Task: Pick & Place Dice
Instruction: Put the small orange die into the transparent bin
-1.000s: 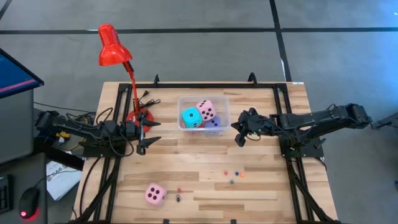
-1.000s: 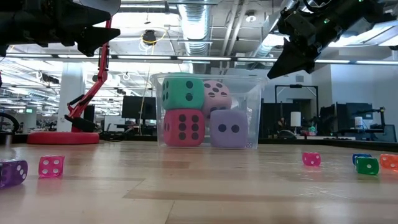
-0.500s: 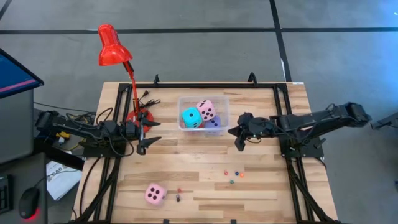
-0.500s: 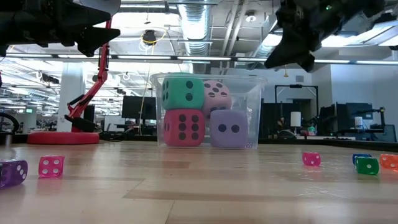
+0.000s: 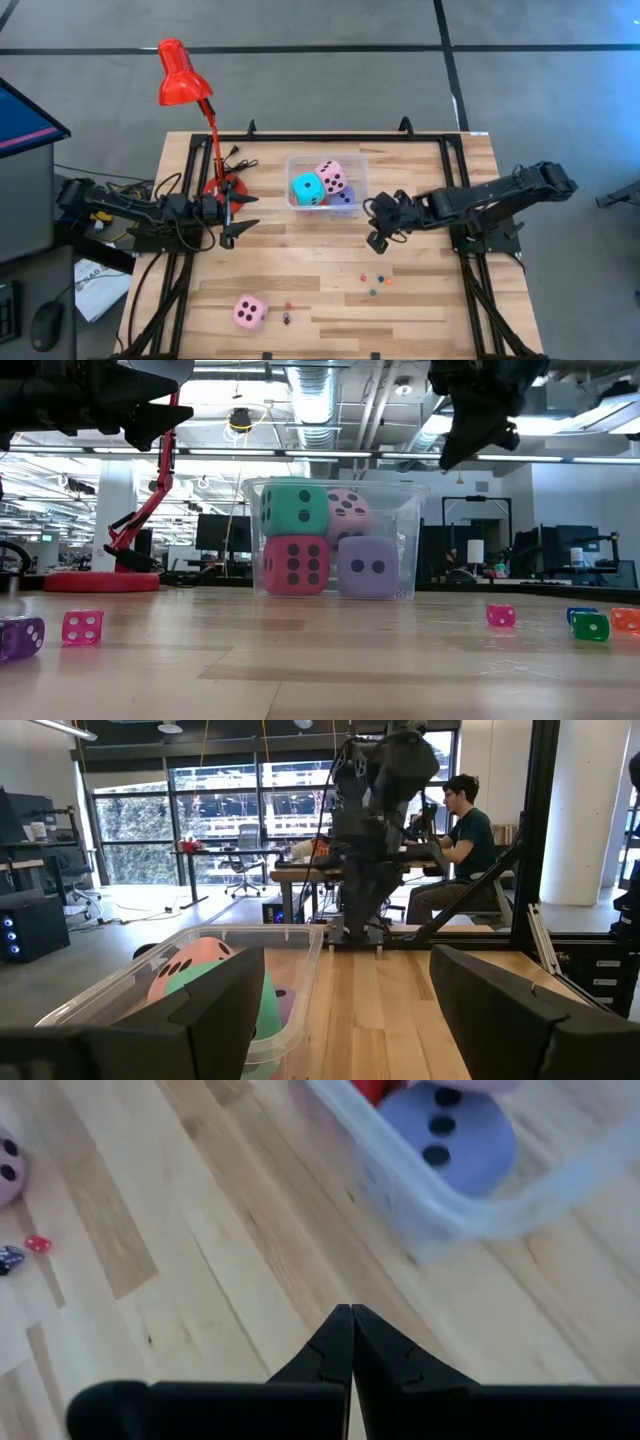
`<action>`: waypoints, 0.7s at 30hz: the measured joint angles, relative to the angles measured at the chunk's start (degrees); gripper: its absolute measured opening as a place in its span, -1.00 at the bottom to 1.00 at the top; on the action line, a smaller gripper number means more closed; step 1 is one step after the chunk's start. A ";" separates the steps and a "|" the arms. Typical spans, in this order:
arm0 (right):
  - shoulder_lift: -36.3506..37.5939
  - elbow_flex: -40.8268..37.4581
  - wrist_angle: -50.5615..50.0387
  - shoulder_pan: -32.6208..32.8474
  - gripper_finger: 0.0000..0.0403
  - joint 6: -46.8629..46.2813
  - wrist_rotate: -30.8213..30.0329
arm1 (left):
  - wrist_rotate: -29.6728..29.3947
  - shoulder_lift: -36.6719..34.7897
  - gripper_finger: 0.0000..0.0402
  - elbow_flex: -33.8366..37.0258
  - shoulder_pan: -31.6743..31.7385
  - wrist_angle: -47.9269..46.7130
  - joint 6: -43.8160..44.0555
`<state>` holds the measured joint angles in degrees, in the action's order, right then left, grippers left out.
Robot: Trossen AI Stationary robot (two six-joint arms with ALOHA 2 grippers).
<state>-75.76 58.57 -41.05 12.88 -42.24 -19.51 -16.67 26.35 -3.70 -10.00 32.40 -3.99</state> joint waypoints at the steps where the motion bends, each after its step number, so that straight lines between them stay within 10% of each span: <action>1: -0.68 1.08 -1.90 0.40 -1.00 -1.66 -0.01 | -0.02 0.00 0.36 0.00 0.00 0.00 0.00; 21: -3.36 5.99 -15.24 12.70 -1.00 -27.25 -0.11 | 0.00 0.26 0.36 0.00 0.00 -0.52 0.35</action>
<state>-79.12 64.55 -56.29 25.58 -69.49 -19.62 -16.67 26.61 -3.70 -10.00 31.88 -3.64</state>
